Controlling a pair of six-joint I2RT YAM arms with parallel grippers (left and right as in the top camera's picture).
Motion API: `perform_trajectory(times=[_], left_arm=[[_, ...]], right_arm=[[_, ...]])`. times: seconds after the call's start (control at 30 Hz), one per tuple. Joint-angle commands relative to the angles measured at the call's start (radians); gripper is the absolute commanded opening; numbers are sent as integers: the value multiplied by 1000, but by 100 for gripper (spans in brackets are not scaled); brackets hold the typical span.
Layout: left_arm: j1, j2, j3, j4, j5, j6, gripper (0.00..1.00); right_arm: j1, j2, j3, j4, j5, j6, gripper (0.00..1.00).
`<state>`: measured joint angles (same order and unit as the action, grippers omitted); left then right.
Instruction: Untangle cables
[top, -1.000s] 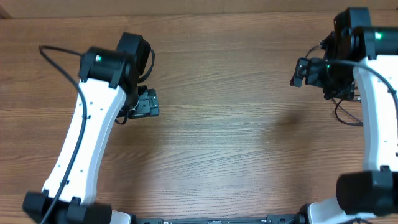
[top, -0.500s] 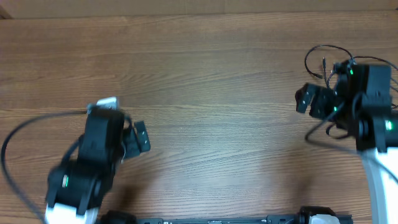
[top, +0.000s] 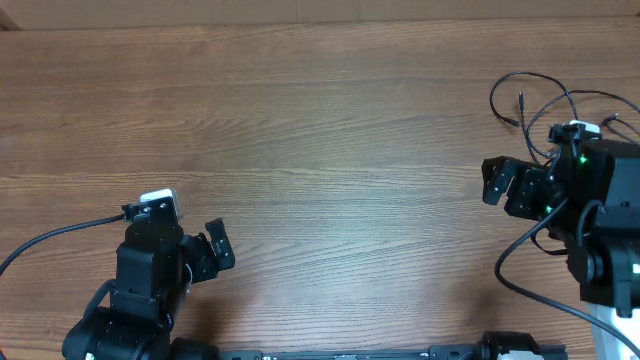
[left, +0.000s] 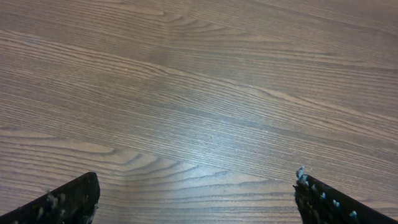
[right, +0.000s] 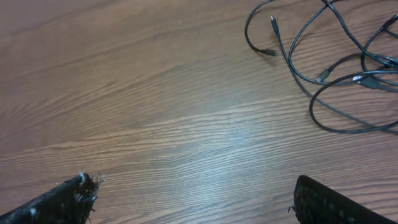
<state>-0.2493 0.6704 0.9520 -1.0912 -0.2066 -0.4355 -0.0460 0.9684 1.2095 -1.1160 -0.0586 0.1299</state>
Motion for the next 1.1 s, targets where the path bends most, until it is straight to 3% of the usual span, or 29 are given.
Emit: perform_trajectory(times=[0.0,0.6,1.07], left_arm=[[-6,3,-8,3,-6,1,100],[-6,3,-8,3,-6,2,99],[-6,3,-8,3,-6,2,100]], right_arm=[[0,22,-8,4,13,-6,100],[0,218,-8,5,13,-6,100],[0,27,-12,-19,26,-7,100]])
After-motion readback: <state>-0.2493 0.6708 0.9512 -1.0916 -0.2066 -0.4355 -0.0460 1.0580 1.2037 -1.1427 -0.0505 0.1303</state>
